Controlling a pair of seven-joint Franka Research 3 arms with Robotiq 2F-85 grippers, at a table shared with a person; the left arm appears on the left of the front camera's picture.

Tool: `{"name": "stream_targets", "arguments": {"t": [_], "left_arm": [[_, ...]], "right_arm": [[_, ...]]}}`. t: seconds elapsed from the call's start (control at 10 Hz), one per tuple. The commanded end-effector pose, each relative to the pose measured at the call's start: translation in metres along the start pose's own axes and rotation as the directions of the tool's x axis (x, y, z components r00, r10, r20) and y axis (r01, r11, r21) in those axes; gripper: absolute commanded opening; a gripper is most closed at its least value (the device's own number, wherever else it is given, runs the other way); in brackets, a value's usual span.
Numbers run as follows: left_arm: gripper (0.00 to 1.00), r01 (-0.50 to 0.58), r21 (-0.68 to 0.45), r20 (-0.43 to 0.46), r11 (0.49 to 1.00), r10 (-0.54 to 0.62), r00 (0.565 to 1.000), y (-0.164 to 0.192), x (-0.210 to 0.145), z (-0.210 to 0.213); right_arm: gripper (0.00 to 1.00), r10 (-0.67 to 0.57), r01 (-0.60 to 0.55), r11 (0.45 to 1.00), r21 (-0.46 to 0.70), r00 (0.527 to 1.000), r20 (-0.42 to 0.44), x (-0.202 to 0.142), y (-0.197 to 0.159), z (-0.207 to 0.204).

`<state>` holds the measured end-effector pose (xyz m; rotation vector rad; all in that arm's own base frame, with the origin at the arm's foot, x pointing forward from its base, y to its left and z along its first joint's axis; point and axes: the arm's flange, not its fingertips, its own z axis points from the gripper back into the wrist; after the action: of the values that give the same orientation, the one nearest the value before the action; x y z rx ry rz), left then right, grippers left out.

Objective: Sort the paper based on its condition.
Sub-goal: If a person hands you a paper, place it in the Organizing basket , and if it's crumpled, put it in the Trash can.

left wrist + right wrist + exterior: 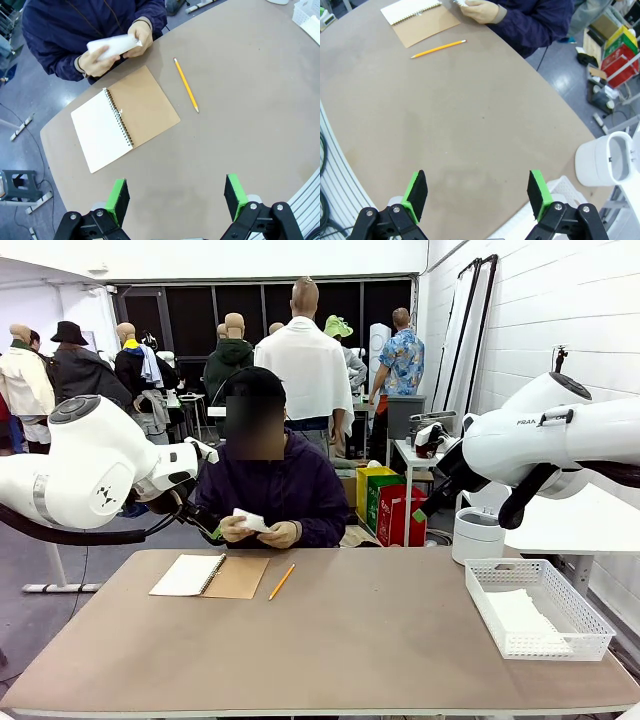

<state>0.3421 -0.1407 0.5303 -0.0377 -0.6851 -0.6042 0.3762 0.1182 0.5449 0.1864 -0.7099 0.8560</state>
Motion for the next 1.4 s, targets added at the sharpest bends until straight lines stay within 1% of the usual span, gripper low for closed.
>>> {"name": "stream_targets", "arguments": {"t": [0.0,1.3], "left_arm": [[1.00,-0.001,0.000,-0.001,1.000,0.001,1.000,0.0011,-0.0006,-0.0004],[1.00,-0.001,0.000,-0.001,1.000,0.001,1.000,0.0011,-0.0006,-0.0004]], "right_arm": [[1.00,-0.006,0.006,1.000,-0.011,1.000,-0.006,-0.0008,0.0004,-0.0003],[1.00,-0.006,0.006,1.000,-0.011,1.000,-0.006,-0.0008,0.0004,-0.0003]]}}
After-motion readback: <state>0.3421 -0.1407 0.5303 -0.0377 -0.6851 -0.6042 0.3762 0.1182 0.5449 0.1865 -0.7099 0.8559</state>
